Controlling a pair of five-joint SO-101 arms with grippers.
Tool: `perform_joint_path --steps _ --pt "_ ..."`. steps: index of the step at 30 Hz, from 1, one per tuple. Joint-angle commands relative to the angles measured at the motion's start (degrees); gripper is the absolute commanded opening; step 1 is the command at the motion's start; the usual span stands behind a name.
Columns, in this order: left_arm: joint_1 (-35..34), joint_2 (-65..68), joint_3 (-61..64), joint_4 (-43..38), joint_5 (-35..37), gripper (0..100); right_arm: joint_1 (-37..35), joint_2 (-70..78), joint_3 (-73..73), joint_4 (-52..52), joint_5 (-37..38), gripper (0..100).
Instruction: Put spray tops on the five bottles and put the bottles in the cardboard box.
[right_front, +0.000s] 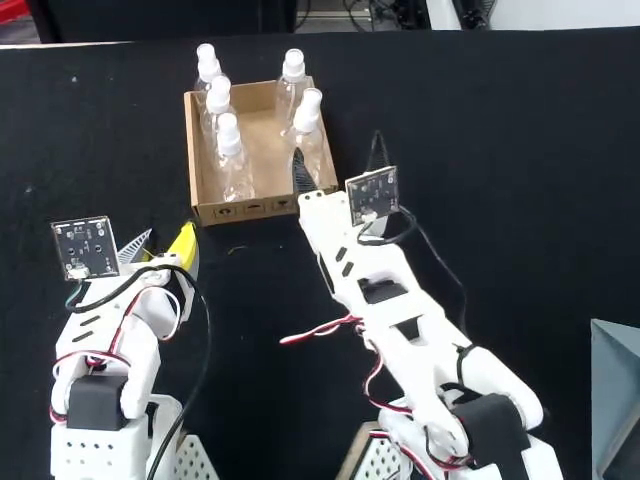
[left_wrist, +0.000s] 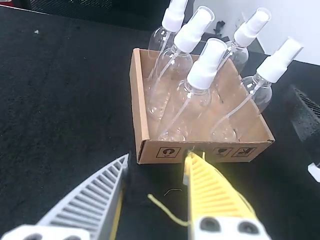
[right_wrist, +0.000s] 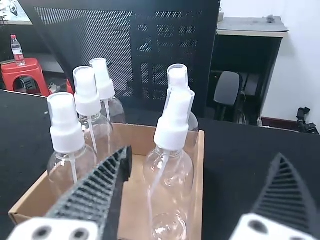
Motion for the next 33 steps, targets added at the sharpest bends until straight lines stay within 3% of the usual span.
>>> perform_joint_path --steps 1,20,23,33 --pt "-0.6 -0.8 -0.1 -1.5 0.1 17 -1.4 -3.2 0.1 0.1 0.0 28.7" --pt "-0.6 -0.8 0.0 -1.5 0.1 17 -1.4 -3.3 0.4 0.4 0.4 27.0" --pt "-0.6 -0.8 0.0 -1.5 0.1 17 -1.5 -3.6 0.4 0.4 0.4 21.7" --pt "-0.6 -0.8 -0.1 -1.5 0.1 17 -1.5 -15.7 6.3 0.5 0.4 17.4"
